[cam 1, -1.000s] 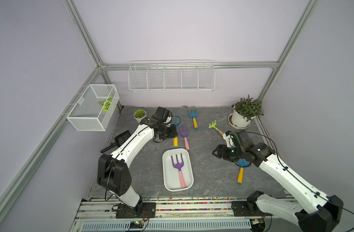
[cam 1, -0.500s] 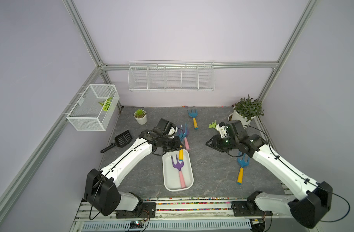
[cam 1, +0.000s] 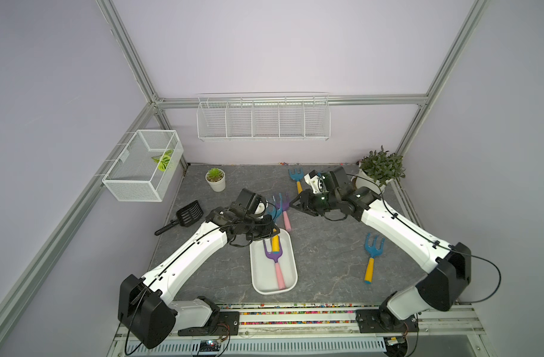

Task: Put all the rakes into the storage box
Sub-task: Pick up the rake at the center of the board.

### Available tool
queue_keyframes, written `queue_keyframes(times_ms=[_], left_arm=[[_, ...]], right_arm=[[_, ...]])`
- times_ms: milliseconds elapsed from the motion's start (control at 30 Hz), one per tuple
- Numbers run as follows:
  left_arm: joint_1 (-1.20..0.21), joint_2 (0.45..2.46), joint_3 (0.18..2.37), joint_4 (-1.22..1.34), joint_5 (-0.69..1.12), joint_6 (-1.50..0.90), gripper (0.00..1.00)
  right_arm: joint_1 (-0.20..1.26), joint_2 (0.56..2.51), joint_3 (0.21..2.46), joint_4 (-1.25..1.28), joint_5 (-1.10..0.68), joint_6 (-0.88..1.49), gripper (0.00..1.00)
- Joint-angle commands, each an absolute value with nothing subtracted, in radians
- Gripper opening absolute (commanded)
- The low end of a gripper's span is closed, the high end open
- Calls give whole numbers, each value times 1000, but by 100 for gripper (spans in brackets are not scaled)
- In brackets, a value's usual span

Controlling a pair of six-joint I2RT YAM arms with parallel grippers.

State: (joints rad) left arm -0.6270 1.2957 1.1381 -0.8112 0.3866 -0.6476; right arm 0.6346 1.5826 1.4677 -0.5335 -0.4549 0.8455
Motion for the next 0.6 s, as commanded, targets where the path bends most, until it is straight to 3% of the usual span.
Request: queue_keyframes(times_ms=[0, 367, 567], left_arm=[[-637, 1277, 1121, -818, 398, -647, 0], [-641, 1260, 1118, -820, 415, -635, 0], [-642, 1252, 1118, -815, 431, -631, 0]], right_arm=[[656, 1625, 1515, -531, -477, 851, 40], [671, 1697, 1544, -555, -468, 842, 38], [676, 1728, 1552, -539, -479, 844, 32]])
